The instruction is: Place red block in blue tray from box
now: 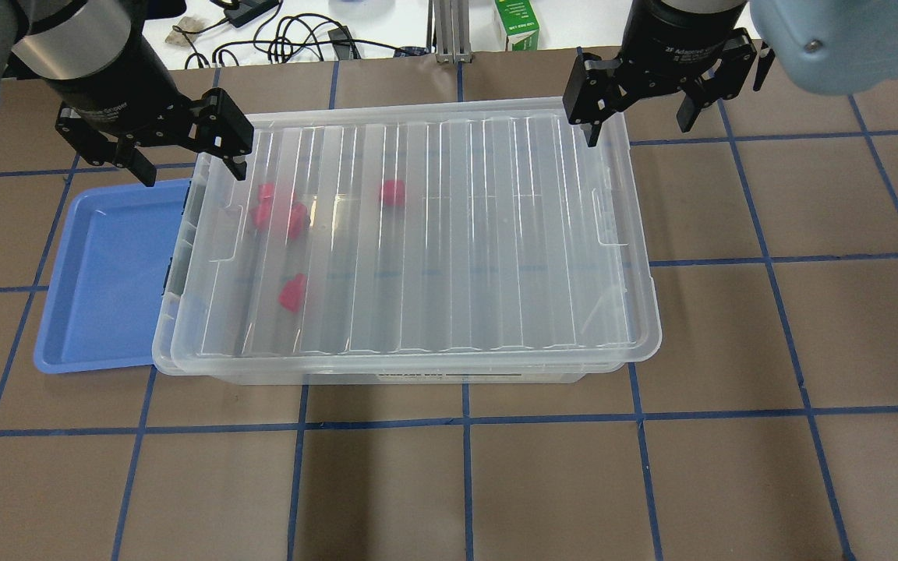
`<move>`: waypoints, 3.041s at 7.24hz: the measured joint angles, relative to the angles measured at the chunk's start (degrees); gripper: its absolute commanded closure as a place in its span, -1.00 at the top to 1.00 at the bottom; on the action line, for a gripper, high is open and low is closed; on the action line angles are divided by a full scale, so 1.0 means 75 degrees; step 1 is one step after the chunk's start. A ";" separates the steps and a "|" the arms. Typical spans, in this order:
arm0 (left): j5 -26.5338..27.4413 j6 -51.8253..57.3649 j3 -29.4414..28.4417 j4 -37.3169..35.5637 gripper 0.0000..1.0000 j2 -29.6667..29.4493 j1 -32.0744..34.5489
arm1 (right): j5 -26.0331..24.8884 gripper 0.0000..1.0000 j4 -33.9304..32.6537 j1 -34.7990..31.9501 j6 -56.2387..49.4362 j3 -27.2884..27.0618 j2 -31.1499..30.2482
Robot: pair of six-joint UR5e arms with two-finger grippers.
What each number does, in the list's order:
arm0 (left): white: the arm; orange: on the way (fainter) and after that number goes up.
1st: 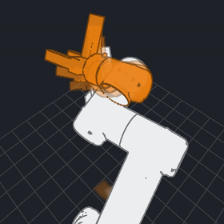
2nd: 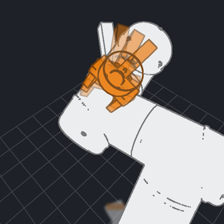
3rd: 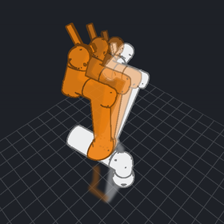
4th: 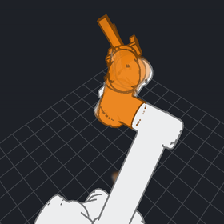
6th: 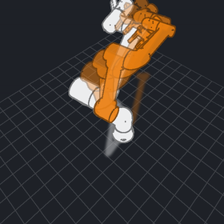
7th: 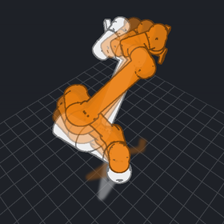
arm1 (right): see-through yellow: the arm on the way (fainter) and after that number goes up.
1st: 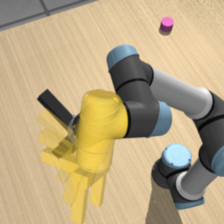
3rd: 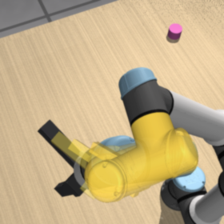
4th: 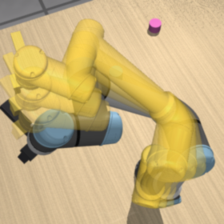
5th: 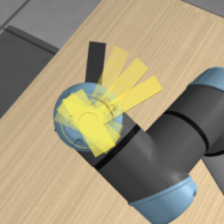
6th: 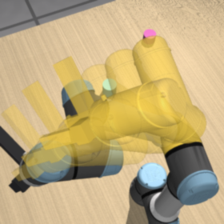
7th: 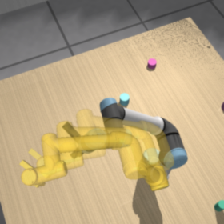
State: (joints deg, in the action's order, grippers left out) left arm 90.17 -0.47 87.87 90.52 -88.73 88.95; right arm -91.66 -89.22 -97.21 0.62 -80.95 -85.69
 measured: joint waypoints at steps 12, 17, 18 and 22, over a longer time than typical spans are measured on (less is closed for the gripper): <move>0.0023 0.0003 0.0059 -0.0010 1.00 0.0010 0.0000 | -0.1127 1.00 -0.1923 0.0567 -0.0183 -0.1755 0.0873; 0.0023 0.0003 0.0073 -0.0011 1.00 0.0029 0.0000 | -0.0649 1.00 -0.2129 0.0600 -0.0215 -0.1835 0.1060; 0.0024 0.0003 0.0074 -0.0013 1.00 0.0028 0.0000 | -0.0620 1.00 -0.2233 0.0598 -0.0232 -0.1871 0.1070; 0.0024 0.0003 0.0074 -0.0021 1.00 0.0030 0.0000 | -0.1952 1.00 -0.2322 0.0717 -0.0266 -0.1954 0.1089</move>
State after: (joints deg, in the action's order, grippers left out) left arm 90.35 -0.44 88.42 90.36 -88.51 88.94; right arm -106.30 -106.63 -91.83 -1.38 -95.60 -77.53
